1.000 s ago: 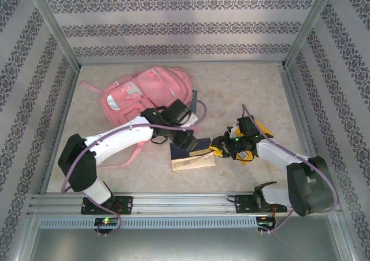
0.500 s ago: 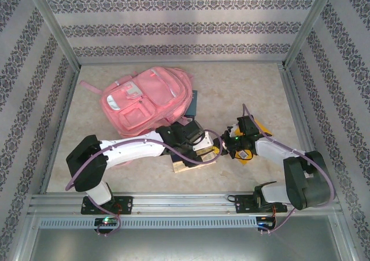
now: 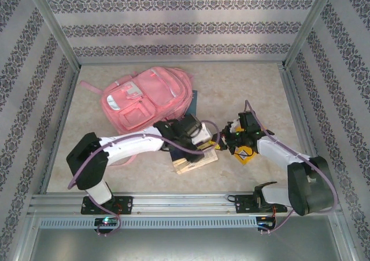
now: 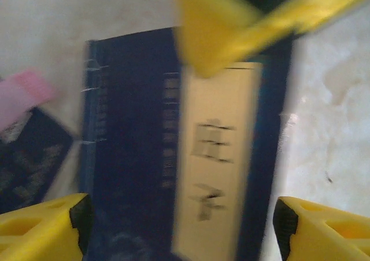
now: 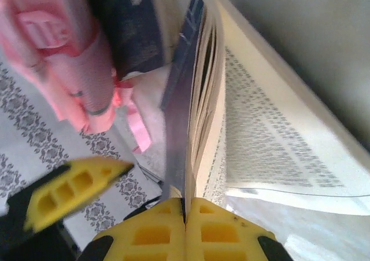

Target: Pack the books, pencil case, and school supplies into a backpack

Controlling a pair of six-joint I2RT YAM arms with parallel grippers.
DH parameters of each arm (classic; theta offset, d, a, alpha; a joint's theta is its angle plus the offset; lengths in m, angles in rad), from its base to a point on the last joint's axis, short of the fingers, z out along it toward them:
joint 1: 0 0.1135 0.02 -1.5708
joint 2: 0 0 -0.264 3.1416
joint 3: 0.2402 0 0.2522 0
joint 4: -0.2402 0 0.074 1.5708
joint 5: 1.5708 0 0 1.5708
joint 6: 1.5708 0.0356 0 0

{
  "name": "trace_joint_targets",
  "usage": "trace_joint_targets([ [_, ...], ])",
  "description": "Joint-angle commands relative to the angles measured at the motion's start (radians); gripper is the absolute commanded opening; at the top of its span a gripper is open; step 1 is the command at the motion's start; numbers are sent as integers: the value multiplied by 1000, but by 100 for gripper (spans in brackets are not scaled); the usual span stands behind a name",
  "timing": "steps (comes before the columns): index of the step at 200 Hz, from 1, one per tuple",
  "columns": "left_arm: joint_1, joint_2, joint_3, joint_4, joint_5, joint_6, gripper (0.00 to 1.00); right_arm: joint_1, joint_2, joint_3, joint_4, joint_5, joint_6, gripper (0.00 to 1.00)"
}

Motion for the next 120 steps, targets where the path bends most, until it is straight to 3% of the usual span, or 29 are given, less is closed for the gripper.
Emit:
trace_joint_targets([
  [1, 111, -155, -10, 44, 126, -82, 81, 32, -30, 98, -112, -1, -160, 0],
  [30, 138, -269, -32, 2, 125, -7, 83, 142, -25, 280, -356, 149, -441, 0],
  [57, 237, -354, -65, 15, 182, -26, 80, 211, -41, 409, -487, 260, -672, 0],
  [73, 274, -391, -74, 16, 211, -12, 77, 233, -76, 450, -490, 266, -779, 0],
  [120, 276, -454, -121, -6, 267, 81, 74, 266, -143, 585, -514, 178, -1113, 0],
])
